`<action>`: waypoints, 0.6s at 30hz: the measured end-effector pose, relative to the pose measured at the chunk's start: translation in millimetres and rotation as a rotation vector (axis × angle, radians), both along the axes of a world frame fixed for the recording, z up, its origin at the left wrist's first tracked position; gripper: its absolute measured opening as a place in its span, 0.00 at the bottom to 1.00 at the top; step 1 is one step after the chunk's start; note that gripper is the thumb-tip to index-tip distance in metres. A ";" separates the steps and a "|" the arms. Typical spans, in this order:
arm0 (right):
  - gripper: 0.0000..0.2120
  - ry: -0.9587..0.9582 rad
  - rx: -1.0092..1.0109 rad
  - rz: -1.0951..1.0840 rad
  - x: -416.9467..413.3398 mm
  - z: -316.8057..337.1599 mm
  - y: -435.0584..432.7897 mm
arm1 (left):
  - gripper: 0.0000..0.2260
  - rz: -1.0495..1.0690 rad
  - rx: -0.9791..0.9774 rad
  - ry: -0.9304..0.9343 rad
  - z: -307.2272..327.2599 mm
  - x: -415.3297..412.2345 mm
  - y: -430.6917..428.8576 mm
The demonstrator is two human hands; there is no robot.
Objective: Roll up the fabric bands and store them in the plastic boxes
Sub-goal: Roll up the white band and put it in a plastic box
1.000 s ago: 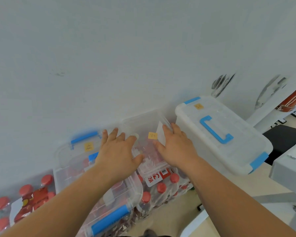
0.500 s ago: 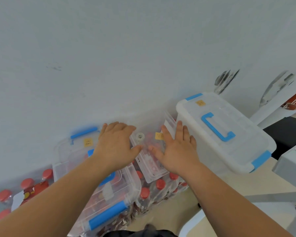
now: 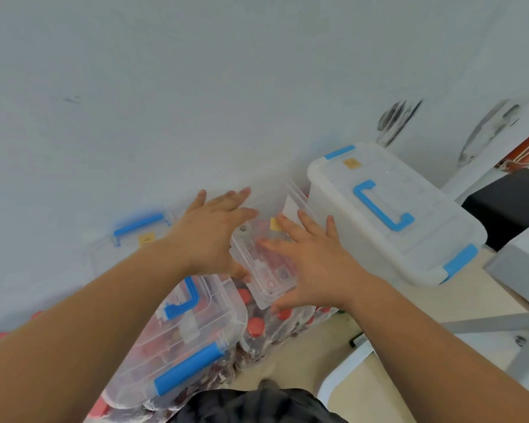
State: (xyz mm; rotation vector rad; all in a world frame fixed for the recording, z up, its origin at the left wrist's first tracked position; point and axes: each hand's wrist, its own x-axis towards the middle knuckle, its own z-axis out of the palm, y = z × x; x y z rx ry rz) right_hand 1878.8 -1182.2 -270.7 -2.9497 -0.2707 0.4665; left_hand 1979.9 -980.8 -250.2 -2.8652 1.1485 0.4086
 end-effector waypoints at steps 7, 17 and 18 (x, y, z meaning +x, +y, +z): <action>0.44 -0.097 0.153 -0.143 -13.4 -1.2 -4.4 | 0.29 -0.069 -0.050 0.077 0.4 0.7 4.8; 0.42 -0.184 0.208 -0.367 -25.1 -13.3 6.4 | 0.38 0.189 -0.105 0.027 -4.4 8.7 0.1; 0.42 -0.185 0.198 -0.385 -24.2 -13.3 7.8 | 0.41 0.205 -0.076 0.044 -5.3 10.0 -2.1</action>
